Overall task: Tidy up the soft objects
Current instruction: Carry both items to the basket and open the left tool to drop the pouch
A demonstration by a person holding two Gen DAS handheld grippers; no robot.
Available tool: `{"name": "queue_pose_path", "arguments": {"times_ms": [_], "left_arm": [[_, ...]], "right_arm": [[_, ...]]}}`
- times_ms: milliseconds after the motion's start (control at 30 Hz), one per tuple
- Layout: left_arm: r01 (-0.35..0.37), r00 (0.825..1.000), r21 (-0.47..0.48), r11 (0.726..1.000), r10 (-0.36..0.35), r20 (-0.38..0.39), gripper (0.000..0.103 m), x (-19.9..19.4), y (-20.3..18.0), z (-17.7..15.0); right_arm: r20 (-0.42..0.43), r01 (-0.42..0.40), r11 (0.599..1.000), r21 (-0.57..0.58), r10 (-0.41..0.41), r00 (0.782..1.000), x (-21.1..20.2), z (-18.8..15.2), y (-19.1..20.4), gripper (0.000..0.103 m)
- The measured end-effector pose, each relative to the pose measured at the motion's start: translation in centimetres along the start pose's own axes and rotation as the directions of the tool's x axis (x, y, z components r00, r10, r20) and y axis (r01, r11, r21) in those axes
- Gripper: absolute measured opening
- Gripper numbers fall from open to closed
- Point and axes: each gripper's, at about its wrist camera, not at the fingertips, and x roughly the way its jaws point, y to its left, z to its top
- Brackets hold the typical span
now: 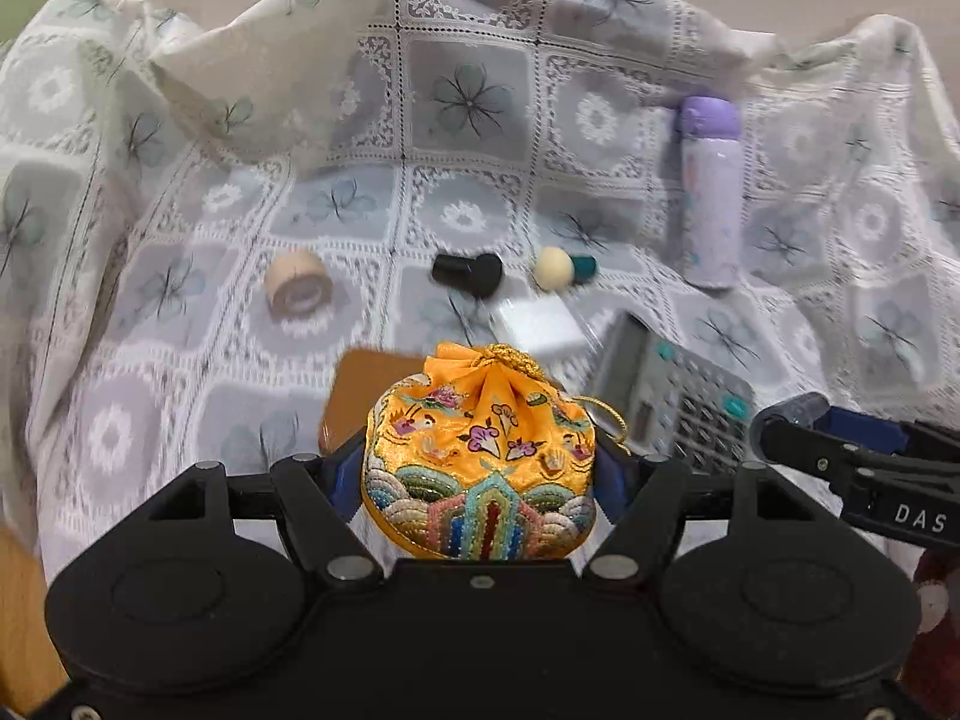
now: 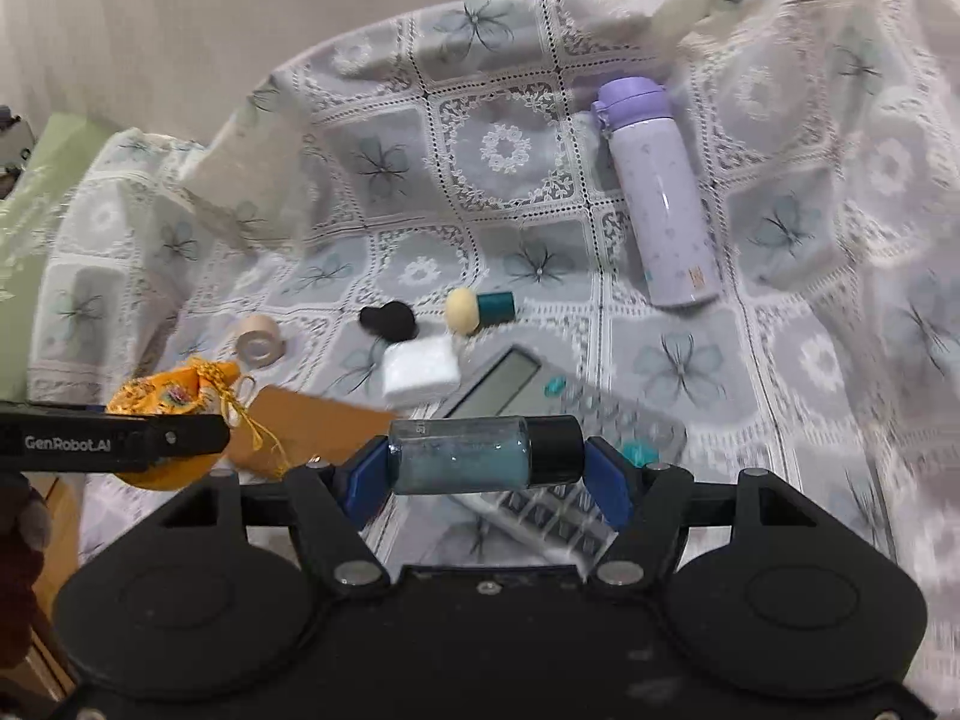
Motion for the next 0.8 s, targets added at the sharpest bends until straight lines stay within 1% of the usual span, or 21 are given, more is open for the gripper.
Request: {"name": "queue_pose_path", "arguments": {"times_ms": [133, 267, 367, 500, 600, 700, 800], "left_arm": [[0.009, 1.0, 0.004, 1.0, -0.009, 0.004, 0.067, -2.3, -0.8, -2.6], [0.011, 1.0, 0.006, 1.0, -0.011, 0.007, 0.067, -4.4, -1.7, -5.4], [0.02, 1.0, -0.001, 1.0, -0.02, -0.003, 0.067, -5.4, -2.3, -7.4], [0.018, 1.0, -0.013, 1.0, -0.018, -0.021, 0.067, -6.2, -2.7, -10.0], [0.011, 0.999, -0.026, 1.0, -0.012, -0.041, 0.067, -6.4, -2.8, -11.7], [0.001, 0.999, -0.039, 0.999, -0.003, -0.045, 0.067, -6.8, -2.8, -13.0], [-0.006, 0.999, -0.052, 0.999, 0.004, -0.041, 0.067, -7.3, -2.8, -14.0]], "right_arm": [[0.009, -0.028, 0.999, 0.042, 0.027, 1.0, -3.9, -2.9, 0.6, 0.068], [0.023, -0.026, 0.997, 0.068, 0.024, 0.999, -7.4, -5.8, 1.2, 0.068], [0.021, -0.035, 0.993, 0.109, 0.033, 0.999, -9.6, -8.0, 1.2, 0.068], [0.004, -0.039, 0.986, 0.16, 0.038, 0.999, -11.6, -10.4, 1.0, 0.069], [-0.016, -0.022, 0.984, 0.178, 0.026, 1.0, -12.7, -12.1, 1.1, 0.069], [-0.039, -0.018, 0.979, 0.203, 0.026, 0.999, -13.4, -13.6, 1.1, 0.069], [-0.045, -0.014, 0.975, 0.224, 0.025, 0.999, -14.4, -14.9, 1.3, 0.069]]}}
